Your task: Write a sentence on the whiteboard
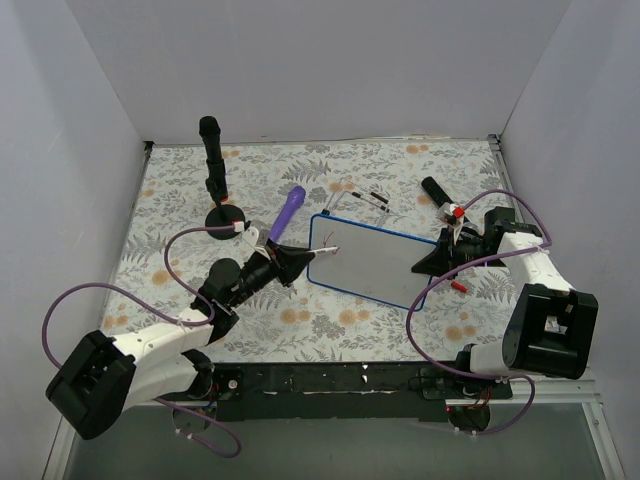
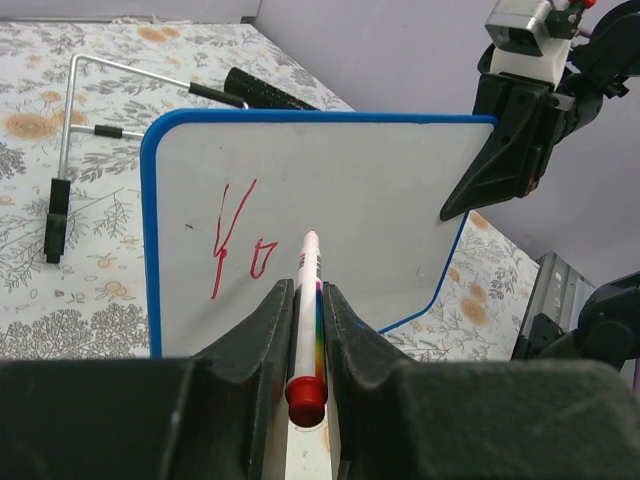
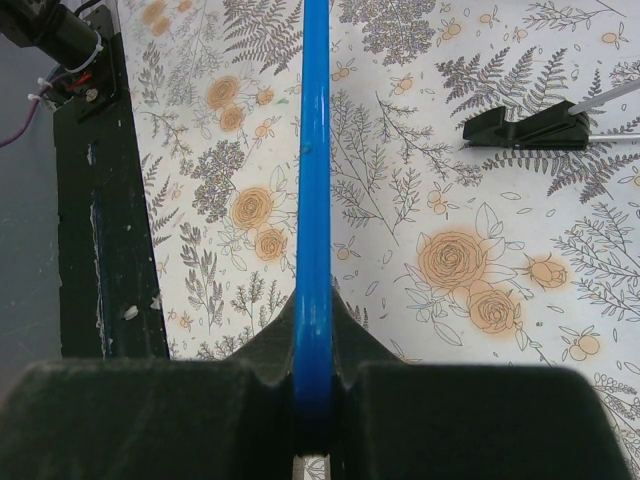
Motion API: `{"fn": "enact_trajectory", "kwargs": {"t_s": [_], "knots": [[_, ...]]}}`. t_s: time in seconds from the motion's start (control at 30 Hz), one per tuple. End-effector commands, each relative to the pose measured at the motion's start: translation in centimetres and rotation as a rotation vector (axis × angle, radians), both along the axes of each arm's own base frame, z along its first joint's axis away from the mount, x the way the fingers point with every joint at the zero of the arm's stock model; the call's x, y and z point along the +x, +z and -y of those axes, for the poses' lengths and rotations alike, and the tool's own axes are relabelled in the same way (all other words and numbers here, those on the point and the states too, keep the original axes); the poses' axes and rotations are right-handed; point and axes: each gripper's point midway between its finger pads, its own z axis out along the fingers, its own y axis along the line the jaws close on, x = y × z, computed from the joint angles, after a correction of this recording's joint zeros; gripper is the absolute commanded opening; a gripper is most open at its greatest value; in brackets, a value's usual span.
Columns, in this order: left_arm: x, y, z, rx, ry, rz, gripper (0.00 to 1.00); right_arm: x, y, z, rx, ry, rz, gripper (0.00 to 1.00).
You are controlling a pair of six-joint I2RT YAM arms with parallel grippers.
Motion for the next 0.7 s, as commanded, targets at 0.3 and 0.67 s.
{"fn": "enact_trajectory", "kwargs": {"t_s": [0.3, 0.67], "knots": [[0.1, -1.8, 0.9, 0.015, -0.005, -0.03, 0.0, -0.3, 0.2, 0.0, -0.006, 0.008, 0.017, 0.01], [1.4, -1.7, 0.7, 0.019, 0.055, -0.013, 0.0, -0.3, 0.1, 0.0, -0.006, 0.009, 0.017, 0.01]]}}
